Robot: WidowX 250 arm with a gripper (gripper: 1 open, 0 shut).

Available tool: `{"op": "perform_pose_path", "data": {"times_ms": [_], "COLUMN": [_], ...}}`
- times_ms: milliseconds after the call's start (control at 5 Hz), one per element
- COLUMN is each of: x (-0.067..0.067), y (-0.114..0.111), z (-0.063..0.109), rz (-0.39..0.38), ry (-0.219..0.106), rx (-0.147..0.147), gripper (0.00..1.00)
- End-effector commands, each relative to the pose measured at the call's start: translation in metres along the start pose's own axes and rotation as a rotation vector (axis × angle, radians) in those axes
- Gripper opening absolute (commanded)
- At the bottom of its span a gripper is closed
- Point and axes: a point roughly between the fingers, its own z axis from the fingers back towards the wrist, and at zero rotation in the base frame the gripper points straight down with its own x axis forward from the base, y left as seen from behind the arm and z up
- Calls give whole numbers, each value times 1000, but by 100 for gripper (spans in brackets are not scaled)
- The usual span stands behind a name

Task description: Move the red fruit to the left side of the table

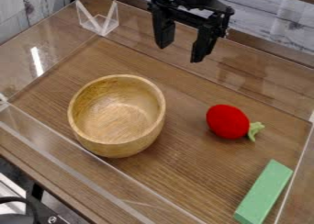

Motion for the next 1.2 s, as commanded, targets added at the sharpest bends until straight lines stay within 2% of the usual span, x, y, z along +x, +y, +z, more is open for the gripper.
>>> {"op": "perform_pose_path", "data": {"times_ms": [0, 200, 600, 800, 1000], "x": [-4, -9, -20, -13, -7], "y": [4, -10, -53, -79, -94], "z": [-13, -27, -44, -66, -92], "rz": [-113, -364, -864, -984, -1003], "ry": [25, 28, 1, -12, -25], "rx": [-4, -5, 25, 42, 49], "gripper": [100, 100, 100, 100, 0]}}
